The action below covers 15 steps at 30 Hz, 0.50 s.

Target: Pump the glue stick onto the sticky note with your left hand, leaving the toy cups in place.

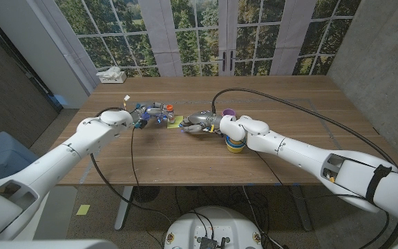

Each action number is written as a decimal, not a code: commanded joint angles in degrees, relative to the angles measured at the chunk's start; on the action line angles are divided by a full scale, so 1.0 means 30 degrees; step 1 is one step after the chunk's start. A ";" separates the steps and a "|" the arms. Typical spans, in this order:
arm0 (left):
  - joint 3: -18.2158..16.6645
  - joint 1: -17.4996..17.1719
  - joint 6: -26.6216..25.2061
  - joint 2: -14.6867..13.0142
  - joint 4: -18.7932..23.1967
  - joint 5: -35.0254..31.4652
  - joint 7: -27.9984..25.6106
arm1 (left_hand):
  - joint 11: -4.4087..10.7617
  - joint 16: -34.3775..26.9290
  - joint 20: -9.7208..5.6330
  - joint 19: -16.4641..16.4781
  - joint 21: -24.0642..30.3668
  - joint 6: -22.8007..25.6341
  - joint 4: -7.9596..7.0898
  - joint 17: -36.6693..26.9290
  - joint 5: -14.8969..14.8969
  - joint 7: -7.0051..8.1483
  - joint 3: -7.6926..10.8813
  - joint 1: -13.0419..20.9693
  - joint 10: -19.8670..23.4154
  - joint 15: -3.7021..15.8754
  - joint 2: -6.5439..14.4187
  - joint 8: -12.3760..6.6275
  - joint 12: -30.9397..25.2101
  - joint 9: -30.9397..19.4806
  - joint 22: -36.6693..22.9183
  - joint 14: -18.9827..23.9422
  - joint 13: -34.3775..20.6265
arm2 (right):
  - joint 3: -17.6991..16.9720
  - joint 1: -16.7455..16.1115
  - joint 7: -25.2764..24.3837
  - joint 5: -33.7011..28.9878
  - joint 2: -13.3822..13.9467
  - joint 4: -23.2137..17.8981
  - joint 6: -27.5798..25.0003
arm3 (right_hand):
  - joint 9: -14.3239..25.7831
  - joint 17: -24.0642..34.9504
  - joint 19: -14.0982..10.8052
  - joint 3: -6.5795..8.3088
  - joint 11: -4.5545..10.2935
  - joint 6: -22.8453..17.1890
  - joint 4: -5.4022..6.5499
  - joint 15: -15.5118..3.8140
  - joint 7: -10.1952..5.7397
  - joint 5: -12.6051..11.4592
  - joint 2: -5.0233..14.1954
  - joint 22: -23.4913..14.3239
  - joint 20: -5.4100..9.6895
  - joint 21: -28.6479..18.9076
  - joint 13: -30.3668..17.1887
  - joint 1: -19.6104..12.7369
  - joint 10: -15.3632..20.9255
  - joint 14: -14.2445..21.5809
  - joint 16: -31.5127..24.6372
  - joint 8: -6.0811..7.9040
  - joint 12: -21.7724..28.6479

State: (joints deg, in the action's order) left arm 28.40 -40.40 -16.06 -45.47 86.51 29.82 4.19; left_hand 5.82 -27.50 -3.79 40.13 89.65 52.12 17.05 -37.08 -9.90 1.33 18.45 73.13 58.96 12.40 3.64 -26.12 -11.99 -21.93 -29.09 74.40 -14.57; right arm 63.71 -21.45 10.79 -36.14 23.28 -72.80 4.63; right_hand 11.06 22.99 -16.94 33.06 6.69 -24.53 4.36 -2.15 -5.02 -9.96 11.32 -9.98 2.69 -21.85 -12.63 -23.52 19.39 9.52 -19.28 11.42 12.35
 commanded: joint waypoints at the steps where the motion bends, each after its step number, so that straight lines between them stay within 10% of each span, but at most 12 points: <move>1: 0.0074 -0.0163 -0.0105 -0.0056 -0.0098 -0.0179 0.0150 | 0.1006 0.0119 -0.2752 -0.0112 0.0048 0.0945 -0.2411 0.0056 -0.0018 -0.0788 0.2420 0.0279 0.3347 0.0356 0.0513 -0.0174 -0.0156 -0.1115 -0.0032 -0.0102 -0.8637 | 0.0009 0.0146 0.0719 0.0371 0.0035 -0.0054 0.0158 | 0.0062 0.0022 -0.0044 0.0004 0.0015 0.0127 0.0150 -0.2558 0.0131 0.0014 -0.0091 -0.0116 0.0665 0.0069 -0.0104 0.0227 -0.0123 -0.0061 -0.0068 -0.0070 -0.0030; 15: 0.0501 0.0397 -0.0965 0.0061 -0.0069 -0.0005 0.1097 | 0.0972 0.0303 -0.2756 -0.0084 0.0078 0.0929 -0.2377 0.0066 -0.0020 -0.0858 0.2450 0.0326 0.3311 0.0358 0.0509 -0.0182 -0.0174 -0.1125 0.0002 0.0025 -0.8673 | -0.0058 0.0147 0.0955 0.0497 0.0003 -0.0099 -0.0028 | 0.0052 -0.0037 -0.0027 -0.0105 -0.0025 0.0202 0.0367 -0.2591 0.0189 -0.0008 -0.0128 -0.0115 0.0600 0.0127 -0.0098 0.0519 -0.0200 -0.0009 -0.0010 -0.0077 -0.0054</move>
State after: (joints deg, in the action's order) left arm 28.86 -40.15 -16.66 -45.40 86.13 29.43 5.10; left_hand 5.83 -27.00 -3.79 40.13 89.65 52.12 17.05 -36.76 -9.51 1.33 18.44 72.97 58.96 12.52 3.79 -26.33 -12.05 -22.33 -28.94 74.51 -14.57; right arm 63.70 -21.09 12.67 -35.12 23.36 -72.95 4.99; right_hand 11.03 22.84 -16.87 32.74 6.55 -23.91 5.15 -2.15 -4.40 -9.97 10.79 -10.01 2.76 -21.48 -12.74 -22.24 18.91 9.52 -19.28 11.19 12.35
